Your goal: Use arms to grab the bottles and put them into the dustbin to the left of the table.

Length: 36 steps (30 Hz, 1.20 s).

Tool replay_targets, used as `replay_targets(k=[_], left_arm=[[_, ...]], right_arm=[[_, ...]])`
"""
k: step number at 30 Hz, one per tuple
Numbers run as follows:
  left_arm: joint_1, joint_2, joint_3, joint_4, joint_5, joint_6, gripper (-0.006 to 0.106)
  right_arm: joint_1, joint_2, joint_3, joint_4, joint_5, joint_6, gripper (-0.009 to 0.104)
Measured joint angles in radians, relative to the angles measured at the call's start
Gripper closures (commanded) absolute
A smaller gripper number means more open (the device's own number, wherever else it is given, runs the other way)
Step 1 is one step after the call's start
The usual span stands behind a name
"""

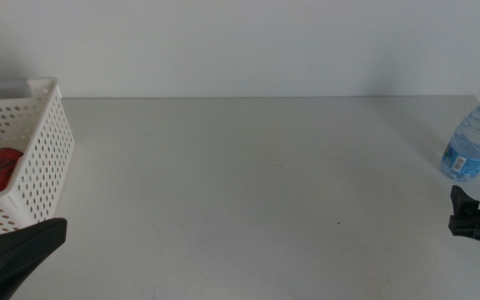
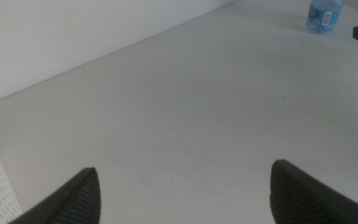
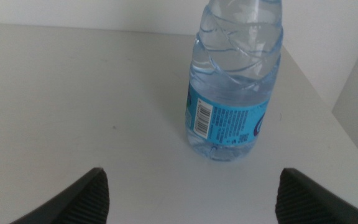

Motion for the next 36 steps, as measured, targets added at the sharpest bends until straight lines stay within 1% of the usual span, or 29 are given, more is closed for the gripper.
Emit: replay_targets(k=[3,10,21,27,36], left_arm=[[0.0,0.0,0.0,0.0,0.0,0.0,0.007],[0.0,0.0,0.0,0.0,0.0,0.0,0.007],[0.0,0.0,0.0,0.0,0.0,0.0,0.007],[0.0,0.0,0.0,0.0,0.0,0.0,0.007],[0.0,0.0,0.0,0.0,0.0,0.0,0.007]], right_arm=[[0.0,0.045,-0.057,0.002,0.0,0.0,0.015],[0.0,0.161,-0.192,0.024,-0.002,0.0,0.015],[0.0,0.325,-0.398,0.102,-0.002,-0.034,0.015],[0.0,0.362,-0.488,0.12,0.001,-0.058,0.015],[0.0,0.409,-0.59,0.126,0.0,-0.084,0.015]])
